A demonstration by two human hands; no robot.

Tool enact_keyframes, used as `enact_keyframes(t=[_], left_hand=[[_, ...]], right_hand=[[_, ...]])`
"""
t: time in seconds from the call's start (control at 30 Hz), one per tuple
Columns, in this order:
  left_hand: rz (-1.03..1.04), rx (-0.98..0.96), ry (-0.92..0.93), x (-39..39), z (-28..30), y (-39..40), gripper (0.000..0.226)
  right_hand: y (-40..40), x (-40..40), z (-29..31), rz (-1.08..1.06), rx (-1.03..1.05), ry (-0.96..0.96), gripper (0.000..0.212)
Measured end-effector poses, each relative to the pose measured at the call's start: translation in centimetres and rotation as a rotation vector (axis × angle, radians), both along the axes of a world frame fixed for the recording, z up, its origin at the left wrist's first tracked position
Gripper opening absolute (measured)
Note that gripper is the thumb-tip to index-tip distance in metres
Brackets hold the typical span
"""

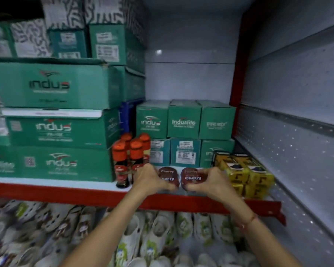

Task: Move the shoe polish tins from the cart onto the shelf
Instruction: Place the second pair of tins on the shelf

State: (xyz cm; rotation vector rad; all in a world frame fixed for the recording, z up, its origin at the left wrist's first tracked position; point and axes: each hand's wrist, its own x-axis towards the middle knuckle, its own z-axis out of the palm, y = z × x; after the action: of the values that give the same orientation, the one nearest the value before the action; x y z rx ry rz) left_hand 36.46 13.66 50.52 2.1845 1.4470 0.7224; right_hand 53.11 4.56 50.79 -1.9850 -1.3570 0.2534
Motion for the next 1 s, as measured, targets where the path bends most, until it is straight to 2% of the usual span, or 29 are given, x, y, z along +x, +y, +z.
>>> enact_keyframes(t=[0.13,0.27,0.33,0.47,0.53,0.63,0.7,0.83,1.0], left_hand=[[0.014,-0.088,0.078,1.5,-0.7,1.3,0.056],[-0.007,-0.129,0.111,2.3,-1.3,2.6,0.071],[-0.004,-0.113,0.123,2.4,-1.3,2.7,0.064],[-0.124,-0.065,0.021,2.8,-0.9,2.5,0.059],[-0.211,-0.025,0.101,3.3,-0.6,2.5,0.051],[-0.217,-0.069,0.311,4.1,-0.2,2.1,0.050],[-0.218,-0.057,0.380,4.4,0.1,1.8,0.051],[-0.244,-0.006,0.401,4.0,-0.3,2.2,0.051],[-0.270,0.108,0.312,1.3,-1.3,-0.1,0.048]], right_hand=[[2.0,1.7,-1.5,0.027,-0.110,-0.006,0.043],[3.5,2.9,-2.6,0.058,-0.159,0.007,0.049],[3.7,3.2,-2.6,0.105,-0.174,-0.004,0.048],[3.6,3.0,-1.5,0.207,-0.017,-0.098,0.046],[3.9,2.8,-1.2,0.256,-0.049,-0.177,0.041],[4.9,2.7,-1.8,0.234,-0.226,-0.342,0.047],[5.6,2.9,-2.2,0.202,-0.258,-0.414,0.048],[5.7,2.8,-2.5,0.211,-0.227,-0.420,0.052],[2.1,1.9,-3.2,0.224,-0.084,-0.414,0.047]])
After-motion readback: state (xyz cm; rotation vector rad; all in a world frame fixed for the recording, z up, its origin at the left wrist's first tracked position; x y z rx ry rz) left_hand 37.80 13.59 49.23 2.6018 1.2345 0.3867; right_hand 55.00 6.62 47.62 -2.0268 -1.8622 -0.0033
